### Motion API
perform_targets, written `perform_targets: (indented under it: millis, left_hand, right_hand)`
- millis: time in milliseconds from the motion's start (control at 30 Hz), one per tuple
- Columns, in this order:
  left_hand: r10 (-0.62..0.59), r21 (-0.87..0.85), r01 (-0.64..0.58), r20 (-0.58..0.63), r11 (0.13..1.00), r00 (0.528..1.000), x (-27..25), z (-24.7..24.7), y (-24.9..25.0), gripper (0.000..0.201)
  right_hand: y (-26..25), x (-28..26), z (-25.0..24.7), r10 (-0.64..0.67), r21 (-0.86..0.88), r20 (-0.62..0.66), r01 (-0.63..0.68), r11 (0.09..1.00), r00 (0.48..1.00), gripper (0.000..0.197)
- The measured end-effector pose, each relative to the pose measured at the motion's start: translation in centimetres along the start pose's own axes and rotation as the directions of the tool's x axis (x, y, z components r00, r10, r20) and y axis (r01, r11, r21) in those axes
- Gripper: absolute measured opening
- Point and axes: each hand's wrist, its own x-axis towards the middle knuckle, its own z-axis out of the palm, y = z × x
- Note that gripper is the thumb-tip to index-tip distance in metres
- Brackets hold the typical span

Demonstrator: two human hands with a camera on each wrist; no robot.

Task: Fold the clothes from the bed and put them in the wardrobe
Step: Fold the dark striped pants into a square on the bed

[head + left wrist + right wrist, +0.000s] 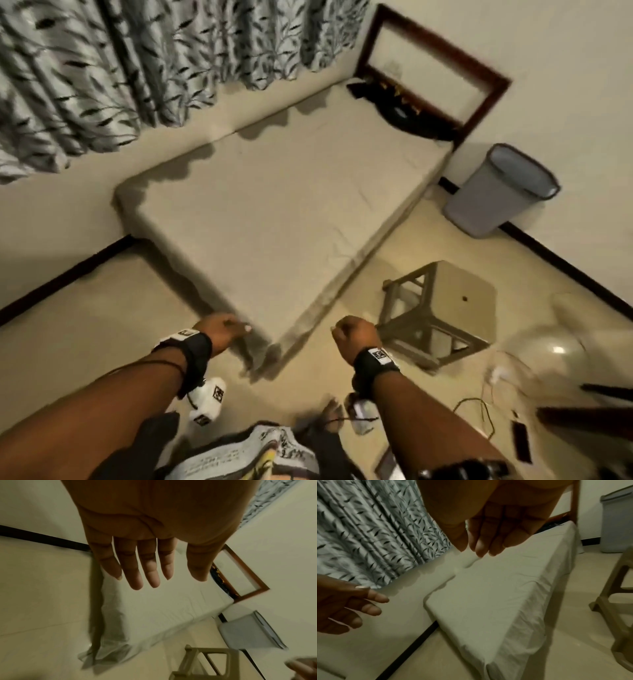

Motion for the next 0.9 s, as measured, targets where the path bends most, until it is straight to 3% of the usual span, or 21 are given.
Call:
perform_targets:
  millis: [67,267,400,533,633,733,900]
  left_hand:
    - [0.080,0.011,-0.080,0.009,0.997,0.997,1.4,4.0,5.8,0.034]
    - [0.240,0.141,-0.237,0.000,0.961,0.971,4.2,14.7,21.2,0.023]
    - [0.257,0.210,-0.272,0.098,0.939,0.961,5.4,18.4,27.3,0.028]
    - [0.194,0.351,-0.270,0.237,0.896,0.952,8.0,19.3,30.5,0.039]
    - [0.105,0.488,-0.273,0.343,0.829,0.933,11.9,18.7,33.1,0.059]
    - [0.064,0.481,-0.227,0.333,0.847,0.941,16.4,17.8,37.1,0.062]
    - [0.145,0.478,-0.271,0.283,0.836,0.948,22.6,15.9,45.4,0.056]
  right_hand:
    - [3.3,1.2,-2.4,0.041,0.113,-0.026,-0.038,0.993,0.999,0.009]
    - [12.1,5.6,-10.9,0.142,0.398,-0.113,-0.086,0.914,0.983,0.021]
    - [16.0,10.0,-15.1,0.164,0.504,-0.117,-0.084,0.859,0.979,0.011]
    - [17.2,14.3,-17.8,0.145,0.550,-0.146,-0.042,0.834,0.979,0.015]
    - [18.5,18.3,-19.5,0.166,0.570,-0.164,-0.044,0.821,0.972,0.017]
    - [20.1,22.0,-22.5,0.162,0.514,-0.170,-0.053,0.856,0.972,0.021]
    - [23.9,29.2,-28.6,0.244,0.334,-0.062,-0.210,0.919,0.968,0.009]
